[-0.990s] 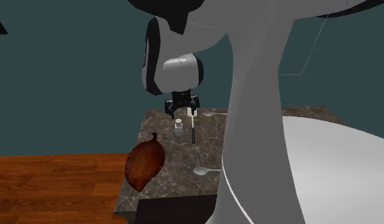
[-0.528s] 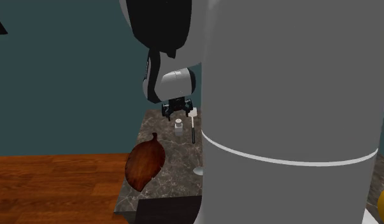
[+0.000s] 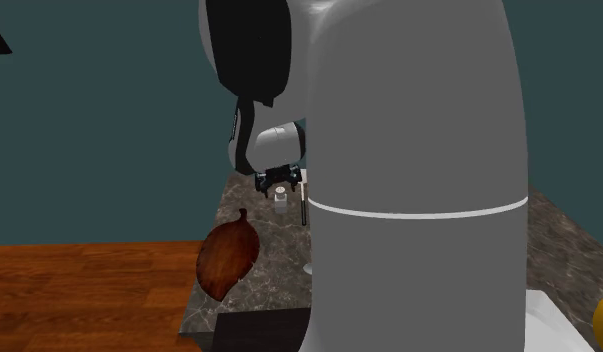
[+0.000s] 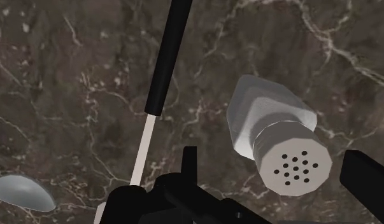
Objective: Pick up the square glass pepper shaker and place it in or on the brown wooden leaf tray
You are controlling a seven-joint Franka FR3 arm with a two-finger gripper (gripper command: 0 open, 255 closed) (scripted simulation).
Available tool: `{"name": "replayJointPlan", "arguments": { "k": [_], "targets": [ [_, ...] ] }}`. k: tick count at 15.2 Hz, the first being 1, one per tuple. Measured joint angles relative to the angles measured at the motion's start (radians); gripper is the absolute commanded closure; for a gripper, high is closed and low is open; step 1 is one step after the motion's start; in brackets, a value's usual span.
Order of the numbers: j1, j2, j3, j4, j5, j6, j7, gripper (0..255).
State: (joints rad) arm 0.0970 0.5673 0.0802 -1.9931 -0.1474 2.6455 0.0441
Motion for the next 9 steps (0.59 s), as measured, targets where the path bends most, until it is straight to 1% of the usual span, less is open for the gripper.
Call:
{"name": "replayJointPlan", "arguments": {
  "k": [6,7,9],
  "targets": [
    [0.001,0.005,-0.001,-0.001,-0.001,0.007,0.001,0],
    [0.001,0.005,-0.001,-0.001,-0.001,0.007,0.001,255],
    [0.001,0.005,-0.001,-0.001,-0.001,0.007,0.001,255]
  ]
}}
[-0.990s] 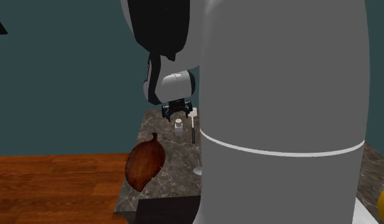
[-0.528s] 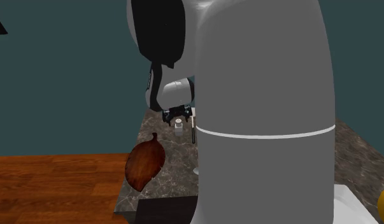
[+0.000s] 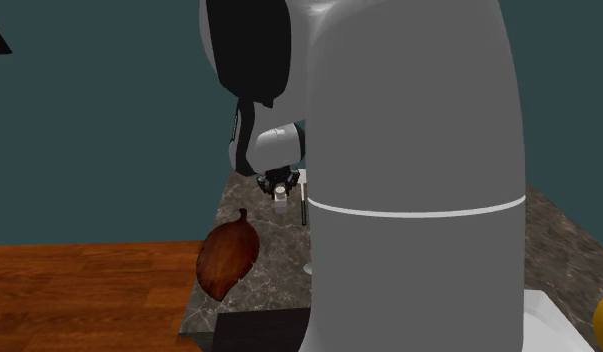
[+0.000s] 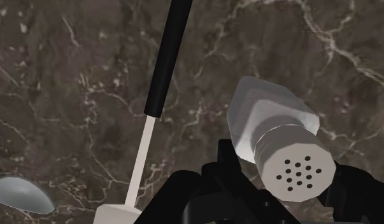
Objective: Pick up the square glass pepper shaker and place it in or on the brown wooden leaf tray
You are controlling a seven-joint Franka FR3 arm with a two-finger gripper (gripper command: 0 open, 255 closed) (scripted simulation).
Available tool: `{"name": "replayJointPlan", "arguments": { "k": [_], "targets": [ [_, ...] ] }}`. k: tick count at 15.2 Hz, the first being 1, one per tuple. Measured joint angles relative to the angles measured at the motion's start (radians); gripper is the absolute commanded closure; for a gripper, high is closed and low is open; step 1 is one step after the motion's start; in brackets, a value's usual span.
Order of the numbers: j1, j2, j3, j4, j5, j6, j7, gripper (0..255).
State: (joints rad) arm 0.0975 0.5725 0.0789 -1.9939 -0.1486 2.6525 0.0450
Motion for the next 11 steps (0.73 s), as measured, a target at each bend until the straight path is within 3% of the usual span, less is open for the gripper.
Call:
{"name": "replayJointPlan", "arguments": {
  "k": [11],
  "targets": [
    [-0.002,-0.023,0.004,-0.004,0.004,-0.019,-0.003,255]
  ]
}}
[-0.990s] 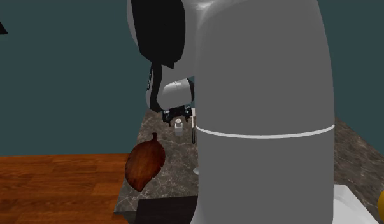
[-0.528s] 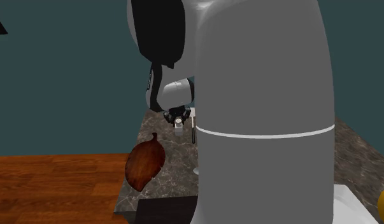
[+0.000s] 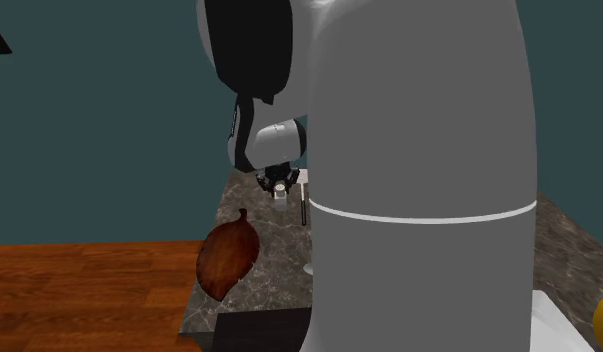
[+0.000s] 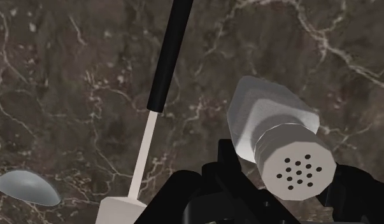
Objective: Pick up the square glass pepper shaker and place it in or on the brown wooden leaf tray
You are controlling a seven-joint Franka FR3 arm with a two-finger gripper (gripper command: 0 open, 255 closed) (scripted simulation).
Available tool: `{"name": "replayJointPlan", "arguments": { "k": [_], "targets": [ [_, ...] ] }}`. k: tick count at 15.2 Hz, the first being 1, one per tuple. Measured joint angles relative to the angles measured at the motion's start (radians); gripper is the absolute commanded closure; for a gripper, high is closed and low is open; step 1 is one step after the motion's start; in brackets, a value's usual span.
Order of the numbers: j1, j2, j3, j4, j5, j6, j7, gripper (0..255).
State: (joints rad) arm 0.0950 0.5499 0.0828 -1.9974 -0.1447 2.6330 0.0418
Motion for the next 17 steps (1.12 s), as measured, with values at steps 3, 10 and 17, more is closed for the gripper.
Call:
{"name": "replayJointPlan", "arguments": {
  "k": [3,10,17],
  "targets": [
    [-0.005,-0.032,0.005,-0.006,0.006,-0.025,-0.006,255],
    [-0.011,-0.104,0.017,-0.006,0.02,-0.097,-0.016,255],
    [-0.018,-0.169,0.025,-0.002,0.035,-0.166,-0.029,255]
  ]
}}
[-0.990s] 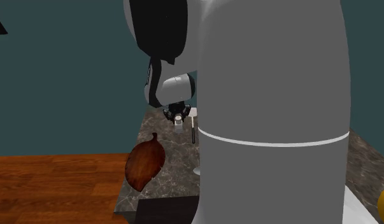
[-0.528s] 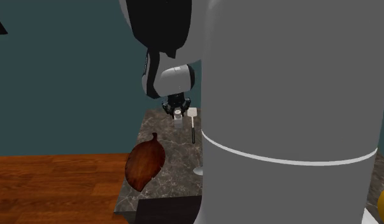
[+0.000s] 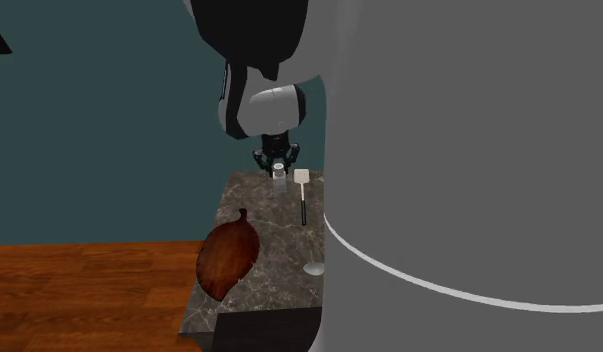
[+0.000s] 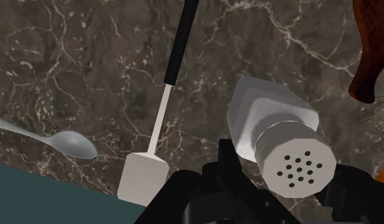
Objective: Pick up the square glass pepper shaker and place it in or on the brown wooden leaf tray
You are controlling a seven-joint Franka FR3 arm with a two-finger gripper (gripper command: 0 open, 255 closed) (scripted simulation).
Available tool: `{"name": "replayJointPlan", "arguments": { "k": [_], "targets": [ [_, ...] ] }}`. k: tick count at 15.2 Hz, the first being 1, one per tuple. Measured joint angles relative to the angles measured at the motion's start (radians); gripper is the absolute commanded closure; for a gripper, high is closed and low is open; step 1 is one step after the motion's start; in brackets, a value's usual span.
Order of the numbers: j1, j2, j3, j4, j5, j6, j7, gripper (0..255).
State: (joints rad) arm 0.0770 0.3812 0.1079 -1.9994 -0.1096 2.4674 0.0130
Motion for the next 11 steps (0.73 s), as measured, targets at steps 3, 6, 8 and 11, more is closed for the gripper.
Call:
{"name": "replayJointPlan", "arguments": {
  "k": [3,6,8,11],
  "targets": [
    [0.028,-0.051,0.011,-0.062,-0.004,0.009,0.044,255],
    [0.061,-0.102,0.025,-0.129,-0.01,0.023,0.098,255],
    [0.088,-0.133,0.038,-0.168,-0.016,0.029,0.142,255],
    [0.126,-0.186,0.059,-0.245,-0.021,0.05,0.209,255]
  ]
}}
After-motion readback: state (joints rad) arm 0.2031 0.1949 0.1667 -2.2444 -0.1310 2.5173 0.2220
